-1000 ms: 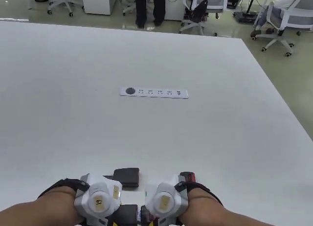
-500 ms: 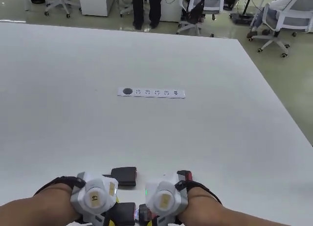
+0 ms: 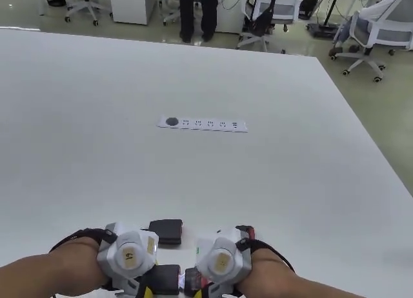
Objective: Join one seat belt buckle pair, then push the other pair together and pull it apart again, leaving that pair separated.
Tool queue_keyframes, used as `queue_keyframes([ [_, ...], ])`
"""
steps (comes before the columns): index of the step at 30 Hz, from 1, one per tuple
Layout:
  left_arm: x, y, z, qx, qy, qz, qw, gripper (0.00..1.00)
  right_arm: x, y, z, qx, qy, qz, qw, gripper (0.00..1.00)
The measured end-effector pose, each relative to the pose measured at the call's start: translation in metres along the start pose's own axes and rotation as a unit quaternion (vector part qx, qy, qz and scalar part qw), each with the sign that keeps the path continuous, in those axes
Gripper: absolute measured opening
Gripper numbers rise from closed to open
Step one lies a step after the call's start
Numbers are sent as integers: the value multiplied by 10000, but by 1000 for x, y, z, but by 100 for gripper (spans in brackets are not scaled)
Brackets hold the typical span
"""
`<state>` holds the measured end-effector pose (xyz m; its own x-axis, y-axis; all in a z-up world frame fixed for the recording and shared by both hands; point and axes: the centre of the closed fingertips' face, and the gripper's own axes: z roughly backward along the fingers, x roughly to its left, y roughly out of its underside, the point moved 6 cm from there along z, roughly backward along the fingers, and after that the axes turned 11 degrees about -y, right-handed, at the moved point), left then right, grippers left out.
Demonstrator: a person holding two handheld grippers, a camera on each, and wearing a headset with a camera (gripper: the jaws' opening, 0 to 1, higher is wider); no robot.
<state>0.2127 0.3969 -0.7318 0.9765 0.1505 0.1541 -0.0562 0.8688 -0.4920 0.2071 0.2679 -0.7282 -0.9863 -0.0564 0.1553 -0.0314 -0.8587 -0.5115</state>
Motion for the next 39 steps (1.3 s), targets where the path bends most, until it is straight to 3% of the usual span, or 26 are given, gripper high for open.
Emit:
queue_keyframes([
  [7,-3,-2,2,23,-15,-5,10000,33,-1,0,0,40,-12,17,10000,31],
  [11,-1,-3,3,174,-14,-155,9997,33,-1,0,0,63,-33,34,10000,31],
  [19,-5,-5,4,223,11,-188,9996,35,-1,-2,0,-44,-83,-29,10000,32],
  [23,-5,-12,6,42,-50,-59,10000,38,1,-4,2,-115,-71,-236,9996,33],
  [30,-1,-27,25,-195,-118,61,9997,42,7,-8,10,-168,-153,-20,9997,29],
  [39,23,-37,37,-363,-320,138,9987,43,-10,-10,27,-277,-37,75,9996,30],
])
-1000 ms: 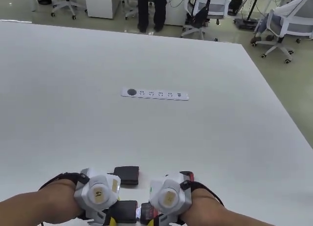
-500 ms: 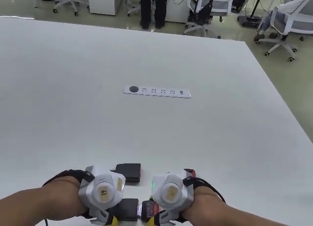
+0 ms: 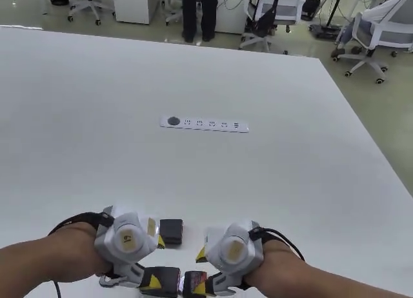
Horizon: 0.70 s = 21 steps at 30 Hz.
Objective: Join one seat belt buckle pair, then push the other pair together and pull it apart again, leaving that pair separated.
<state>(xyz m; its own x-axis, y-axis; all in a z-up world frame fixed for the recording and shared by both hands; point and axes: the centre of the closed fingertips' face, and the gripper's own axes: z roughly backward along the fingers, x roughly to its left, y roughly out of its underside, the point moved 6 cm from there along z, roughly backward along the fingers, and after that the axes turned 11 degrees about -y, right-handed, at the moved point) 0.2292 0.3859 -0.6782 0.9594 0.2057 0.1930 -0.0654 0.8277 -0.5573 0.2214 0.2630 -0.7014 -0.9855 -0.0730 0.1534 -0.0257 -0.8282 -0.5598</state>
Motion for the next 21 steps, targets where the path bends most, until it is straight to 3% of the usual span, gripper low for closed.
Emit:
queue_keyframes([
  [10,24,0,-9,97,-81,69,9999,45,-25,25,23,84,289,-279,9992,31],
  [15,38,-5,-13,19,-165,75,9998,47,-37,34,39,110,454,-231,9986,30],
  [17,46,-1,-16,12,-190,46,9998,48,-45,38,48,150,559,-187,9981,30],
  [21,52,-2,-20,30,-169,-11,9999,49,-57,52,57,194,630,-280,9974,31],
])
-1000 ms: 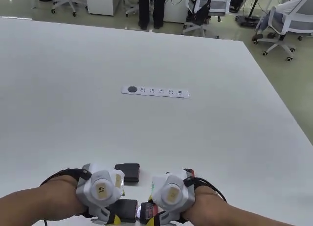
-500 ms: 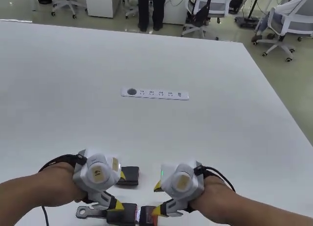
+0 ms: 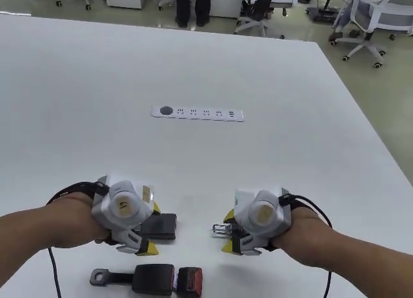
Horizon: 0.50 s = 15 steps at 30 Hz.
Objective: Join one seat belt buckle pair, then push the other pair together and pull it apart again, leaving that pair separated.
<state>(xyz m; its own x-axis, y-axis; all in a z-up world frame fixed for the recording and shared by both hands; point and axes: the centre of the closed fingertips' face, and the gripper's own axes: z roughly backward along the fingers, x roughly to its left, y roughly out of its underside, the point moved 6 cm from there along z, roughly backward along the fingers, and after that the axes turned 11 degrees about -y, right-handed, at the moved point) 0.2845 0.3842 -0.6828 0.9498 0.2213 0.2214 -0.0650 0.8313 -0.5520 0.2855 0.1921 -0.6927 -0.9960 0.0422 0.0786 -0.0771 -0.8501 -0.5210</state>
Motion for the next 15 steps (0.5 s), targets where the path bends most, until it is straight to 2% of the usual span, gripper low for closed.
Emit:
queue_keyframes([
  [5,11,7,-9,69,-15,-26,10000,48,-10,16,5,99,13,-83,9999,33],
  [9,10,5,-13,99,43,-88,9999,48,-15,23,5,132,-4,-119,9998,34],
  [12,14,7,-17,100,37,-66,9999,48,-16,28,2,172,-39,-128,9998,34],
  [15,17,13,-20,143,42,-46,9999,48,-17,36,-3,225,-85,-159,9996,34],
])
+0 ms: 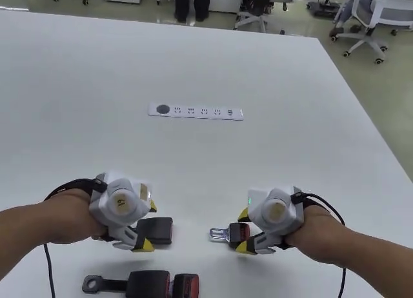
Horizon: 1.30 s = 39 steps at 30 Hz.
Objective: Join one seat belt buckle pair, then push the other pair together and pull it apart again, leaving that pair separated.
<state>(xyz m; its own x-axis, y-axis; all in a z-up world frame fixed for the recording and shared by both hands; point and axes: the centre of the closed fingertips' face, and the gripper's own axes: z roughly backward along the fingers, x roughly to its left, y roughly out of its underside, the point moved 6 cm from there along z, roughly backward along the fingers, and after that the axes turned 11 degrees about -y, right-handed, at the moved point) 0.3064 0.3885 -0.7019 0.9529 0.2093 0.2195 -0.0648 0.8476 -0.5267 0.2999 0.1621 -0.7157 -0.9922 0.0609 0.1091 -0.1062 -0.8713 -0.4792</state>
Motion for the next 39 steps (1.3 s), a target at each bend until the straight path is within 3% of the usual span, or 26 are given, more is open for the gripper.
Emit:
queue_keyframes([
  [5,-2,6,-2,68,130,7,9999,47,-1,2,-3,40,-63,29,10000,34],
  [8,-1,10,-7,106,158,-41,9998,41,-3,1,-4,41,-115,37,9999,34],
  [15,-4,9,-12,188,238,-90,9995,41,-5,5,-8,120,-231,124,9996,32],
  [25,-4,15,-19,365,119,-275,9989,33,-7,7,-10,83,-376,118,9992,33],
  [34,-5,16,-20,270,170,-209,9993,33,-9,7,-13,131,-419,113,9990,32],
  [39,-5,17,-20,300,193,-152,9992,33,-9,-2,-19,77,-425,129,9990,32],
])
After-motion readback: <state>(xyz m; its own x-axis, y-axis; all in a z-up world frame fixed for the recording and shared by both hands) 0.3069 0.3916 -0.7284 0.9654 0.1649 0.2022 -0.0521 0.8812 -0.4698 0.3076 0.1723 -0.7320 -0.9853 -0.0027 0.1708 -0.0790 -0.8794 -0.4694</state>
